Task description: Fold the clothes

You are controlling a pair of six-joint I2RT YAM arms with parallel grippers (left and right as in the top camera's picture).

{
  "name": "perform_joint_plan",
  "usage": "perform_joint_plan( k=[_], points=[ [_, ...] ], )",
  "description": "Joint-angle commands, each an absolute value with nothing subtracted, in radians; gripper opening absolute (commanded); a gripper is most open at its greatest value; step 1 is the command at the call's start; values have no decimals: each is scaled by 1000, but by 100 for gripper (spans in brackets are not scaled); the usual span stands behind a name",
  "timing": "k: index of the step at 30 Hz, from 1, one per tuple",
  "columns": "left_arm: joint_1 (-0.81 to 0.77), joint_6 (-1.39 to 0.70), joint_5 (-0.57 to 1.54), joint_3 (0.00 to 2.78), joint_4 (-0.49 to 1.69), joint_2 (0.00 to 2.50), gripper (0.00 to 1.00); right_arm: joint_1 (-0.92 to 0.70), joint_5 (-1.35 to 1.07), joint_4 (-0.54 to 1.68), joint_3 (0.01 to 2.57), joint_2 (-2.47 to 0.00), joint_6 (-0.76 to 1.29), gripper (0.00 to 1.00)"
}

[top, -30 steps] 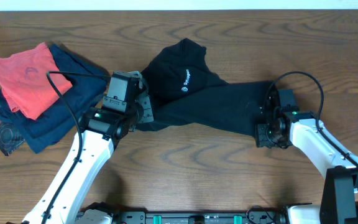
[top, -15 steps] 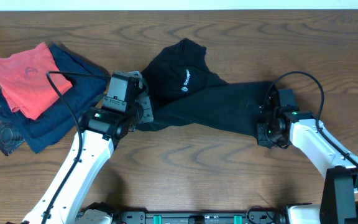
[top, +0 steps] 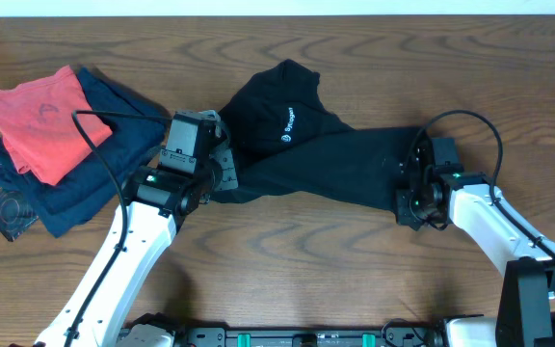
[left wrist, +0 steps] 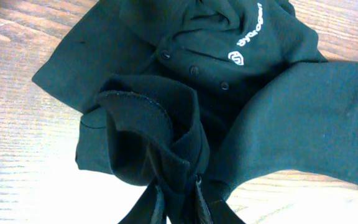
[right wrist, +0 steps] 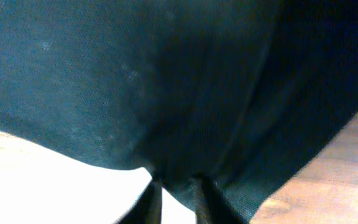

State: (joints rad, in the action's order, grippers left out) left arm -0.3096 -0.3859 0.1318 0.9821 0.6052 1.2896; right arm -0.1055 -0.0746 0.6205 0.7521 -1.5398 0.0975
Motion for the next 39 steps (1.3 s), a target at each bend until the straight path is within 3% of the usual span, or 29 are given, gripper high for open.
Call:
perform_joint_plan(
  k=[1,7,13,24,39],
  points=[
    [-310,-379,130,978,609,1295,16,-119,-76,595,768,-1543,133,1],
    [-310,-379,130,978,588,1294,15,-118,-63,600,831,-1531,171,1],
    [-310,-378,130,979,557,1278,8,-109,64,793,1009,-1426,194,1],
    [-297,-333,20,1027,462,1071,6,37,17,948,1269,-1226,184,1],
    [-273,-213,14,1466,417,915,6,169,12,1196,1965,-1222,60,1]
  ],
)
